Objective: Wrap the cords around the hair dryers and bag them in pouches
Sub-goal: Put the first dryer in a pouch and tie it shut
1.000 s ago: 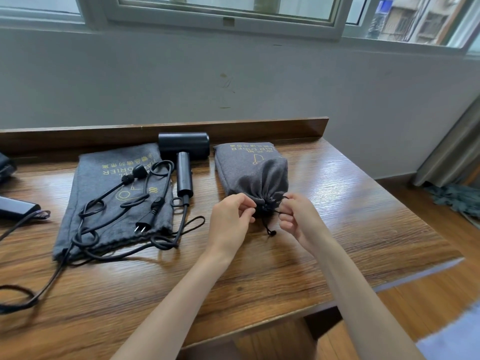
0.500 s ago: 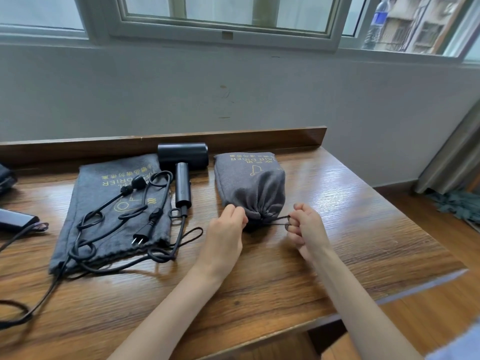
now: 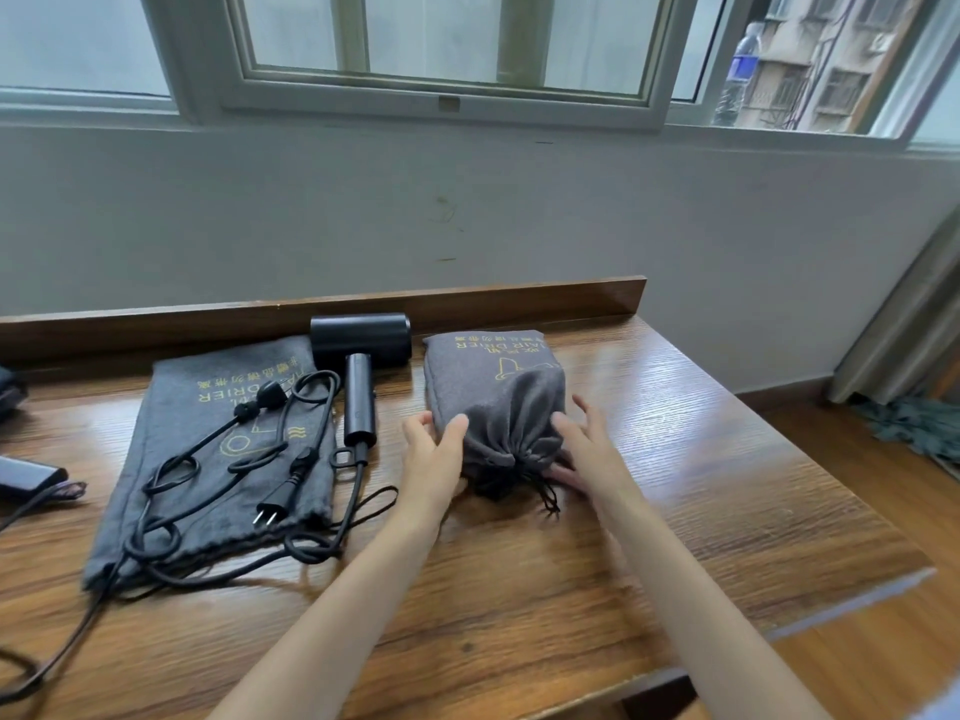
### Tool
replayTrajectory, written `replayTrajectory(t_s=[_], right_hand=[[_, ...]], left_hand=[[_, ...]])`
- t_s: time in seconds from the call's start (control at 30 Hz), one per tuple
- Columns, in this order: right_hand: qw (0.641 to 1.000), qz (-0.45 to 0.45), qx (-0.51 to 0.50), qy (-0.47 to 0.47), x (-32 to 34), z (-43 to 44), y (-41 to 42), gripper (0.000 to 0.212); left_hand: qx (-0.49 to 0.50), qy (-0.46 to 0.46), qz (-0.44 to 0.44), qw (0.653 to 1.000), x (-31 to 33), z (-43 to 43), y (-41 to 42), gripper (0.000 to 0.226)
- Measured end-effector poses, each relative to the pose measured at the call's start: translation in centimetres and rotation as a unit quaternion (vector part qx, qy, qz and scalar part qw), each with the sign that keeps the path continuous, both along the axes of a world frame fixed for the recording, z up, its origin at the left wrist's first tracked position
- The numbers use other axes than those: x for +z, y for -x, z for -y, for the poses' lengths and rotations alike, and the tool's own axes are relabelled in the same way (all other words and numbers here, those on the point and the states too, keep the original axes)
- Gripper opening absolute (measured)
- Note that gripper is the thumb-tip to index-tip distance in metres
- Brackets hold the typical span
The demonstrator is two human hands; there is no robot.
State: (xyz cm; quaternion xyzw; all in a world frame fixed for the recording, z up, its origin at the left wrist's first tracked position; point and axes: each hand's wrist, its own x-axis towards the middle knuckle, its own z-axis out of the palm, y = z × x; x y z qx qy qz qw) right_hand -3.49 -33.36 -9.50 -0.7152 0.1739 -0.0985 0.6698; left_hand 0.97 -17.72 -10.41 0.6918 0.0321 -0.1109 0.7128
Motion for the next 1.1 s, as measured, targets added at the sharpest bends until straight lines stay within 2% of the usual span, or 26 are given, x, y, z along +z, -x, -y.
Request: replayTrajectory(t_s=[0.07, 0.13, 0.27, 0.37, 0.5, 0.7, 0.83, 0.93, 1.1], right_hand=[[0.999, -0.003, 0.032, 0.040, -0.2, -0.8, -1.1, 0.052], [0.996, -0.001, 0.005, 0.089, -0.5, -1.0, -1.5, 0.057], [0.994, 0.029, -0.057, 0.083, -0.7, 0.4, -1.5, 0.032], [0.985, 0.075, -0.111, 0.105, -0.6, 2.5, -1.8, 0.033], [0.974, 0.091, -0.151, 0.139, 0.2, 6.1, -3.0, 0.036], [0.975, 0.061, -0.167, 0.134, 1.0, 10.9, -5.0, 0.029], [0.978, 0.049, -0.200, 0.036, 1.0, 14.0, -6.5, 0.025], [0.980, 0.035, -0.188, 0.057, 0.9, 15.2, -7.2, 0.024], [0.975, 0.053, -0.190, 0.103, 0.5, 15.6, -8.1, 0.017]], left_hand=[[-0.018, 0.035, -0.024, 0.999, 0.9, 0.8, -0.6, 0.047], [-0.041, 0.029, -0.015, 0.999, 1.4, 1.4, -1.1, 0.046], [-0.056, 0.008, 0.023, 0.998, 1.2, 3.4, -1.8, 0.042], [-0.064, 0.012, 0.050, 0.997, 1.5, 5.9, -2.5, 0.039], [-0.093, 0.004, 0.066, 0.994, 1.1, 9.5, -4.0, 0.043], [-0.125, -0.027, 0.080, 0.989, 0.6, 14.3, -6.3, 0.045], [-0.148, -0.046, 0.103, 0.982, -0.1, 17.2, -7.8, 0.053], [-0.159, -0.046, 0.098, 0.981, -0.6, 18.5, -8.8, 0.055], [-0.174, -0.104, 0.100, 0.974, 1.1, 18.5, -10.0, 0.048]])
